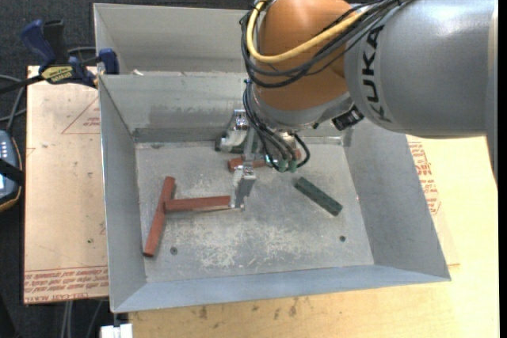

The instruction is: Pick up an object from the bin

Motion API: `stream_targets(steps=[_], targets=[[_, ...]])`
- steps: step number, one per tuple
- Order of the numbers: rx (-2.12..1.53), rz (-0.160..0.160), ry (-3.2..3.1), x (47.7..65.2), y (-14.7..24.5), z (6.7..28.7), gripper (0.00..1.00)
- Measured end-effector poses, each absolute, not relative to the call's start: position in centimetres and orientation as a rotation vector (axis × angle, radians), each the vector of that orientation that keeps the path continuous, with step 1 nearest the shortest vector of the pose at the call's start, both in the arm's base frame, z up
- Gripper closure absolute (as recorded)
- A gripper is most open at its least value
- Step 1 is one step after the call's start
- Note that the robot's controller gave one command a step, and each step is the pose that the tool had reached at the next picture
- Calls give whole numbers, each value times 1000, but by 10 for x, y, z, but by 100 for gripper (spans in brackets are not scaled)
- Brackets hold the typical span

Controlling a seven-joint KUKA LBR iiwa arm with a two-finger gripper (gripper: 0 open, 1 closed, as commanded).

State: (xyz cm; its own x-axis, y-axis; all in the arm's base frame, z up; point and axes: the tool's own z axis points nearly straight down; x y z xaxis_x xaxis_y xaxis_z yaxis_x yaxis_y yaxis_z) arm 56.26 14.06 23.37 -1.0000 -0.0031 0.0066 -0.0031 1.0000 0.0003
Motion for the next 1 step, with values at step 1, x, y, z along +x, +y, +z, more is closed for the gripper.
stream_targets(steps=[1], targets=[[1, -2, -3142, 564, 140, 238, 0]])
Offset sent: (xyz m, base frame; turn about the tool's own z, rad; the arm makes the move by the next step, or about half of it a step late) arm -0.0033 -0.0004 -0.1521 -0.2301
